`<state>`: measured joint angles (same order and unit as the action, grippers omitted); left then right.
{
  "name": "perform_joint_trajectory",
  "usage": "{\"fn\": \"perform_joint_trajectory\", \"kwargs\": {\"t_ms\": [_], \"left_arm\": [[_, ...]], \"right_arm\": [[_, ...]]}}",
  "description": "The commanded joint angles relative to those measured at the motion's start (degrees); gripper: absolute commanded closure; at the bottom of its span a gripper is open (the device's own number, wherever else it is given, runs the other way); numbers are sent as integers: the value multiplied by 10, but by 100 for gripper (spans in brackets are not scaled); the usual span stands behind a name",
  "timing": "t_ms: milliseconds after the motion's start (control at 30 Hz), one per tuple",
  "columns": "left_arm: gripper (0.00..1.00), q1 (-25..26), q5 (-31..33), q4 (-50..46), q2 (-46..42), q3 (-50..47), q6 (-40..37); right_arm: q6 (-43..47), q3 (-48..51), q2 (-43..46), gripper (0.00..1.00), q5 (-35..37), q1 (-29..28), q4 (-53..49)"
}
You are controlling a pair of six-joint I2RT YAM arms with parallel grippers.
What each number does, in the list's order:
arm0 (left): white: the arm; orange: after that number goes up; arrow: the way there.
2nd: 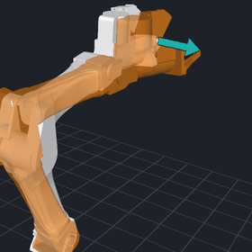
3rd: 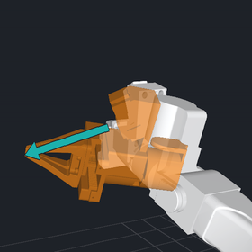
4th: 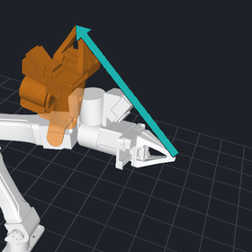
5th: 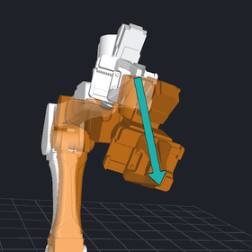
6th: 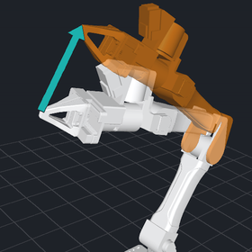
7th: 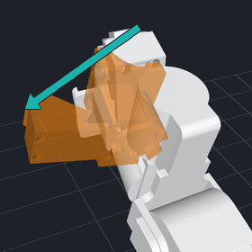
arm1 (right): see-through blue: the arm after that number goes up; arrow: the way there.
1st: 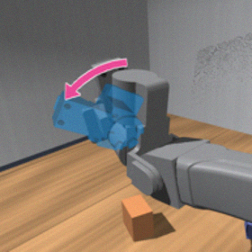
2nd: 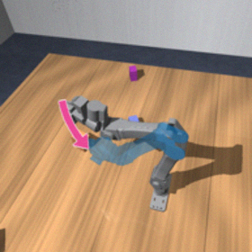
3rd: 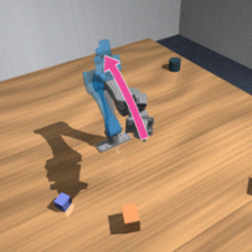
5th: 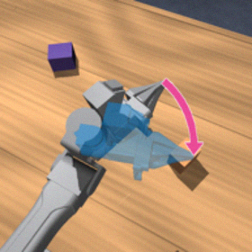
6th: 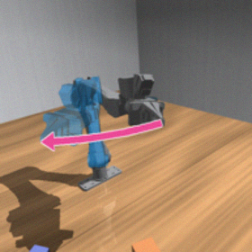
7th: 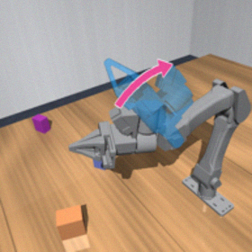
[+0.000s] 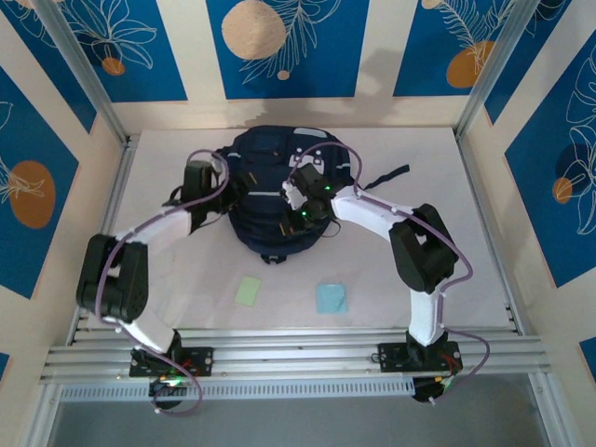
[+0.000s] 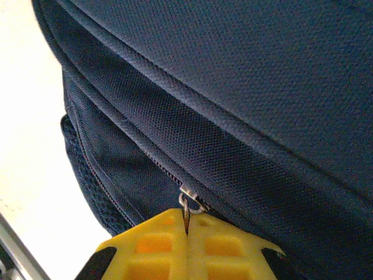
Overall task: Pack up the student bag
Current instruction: Zip the student bag at the top-center of the table.
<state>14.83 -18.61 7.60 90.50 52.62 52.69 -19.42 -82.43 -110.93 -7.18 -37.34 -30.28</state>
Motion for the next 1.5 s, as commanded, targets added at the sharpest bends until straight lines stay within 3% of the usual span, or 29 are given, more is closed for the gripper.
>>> {"fn": "perform_joint_trajectory", "kwargs": {"t_ms": [0,167,433,833,967,1100,1233,1333,1467], "left_arm": [[20,27,15,43,-48,-75,88],[20,69,62,103,-88,-165,188],[20,122,122,175,-33,-186,291],[29,99,162,183,70,-179,278],[44,94,173,170,97,-156,262],[53,80,174,187,104,-153,266],[75,77,186,183,91,-142,252],[100,72,186,183,91,-128,252],[100,67,188,181,83,-123,247]], "right_arm": [[-45,-45,-20,100,-22,-2,60],[-69,-79,-36,100,-45,9,71],[-78,-88,-32,100,-54,6,72],[-27,0,26,100,-49,-3,30],[-18,23,34,100,-59,-7,38],[10,22,27,100,-47,-15,18],[44,18,16,100,-49,-22,-7],[78,16,13,100,-17,-26,-38],[136,5,1,100,81,-19,-117]]}}
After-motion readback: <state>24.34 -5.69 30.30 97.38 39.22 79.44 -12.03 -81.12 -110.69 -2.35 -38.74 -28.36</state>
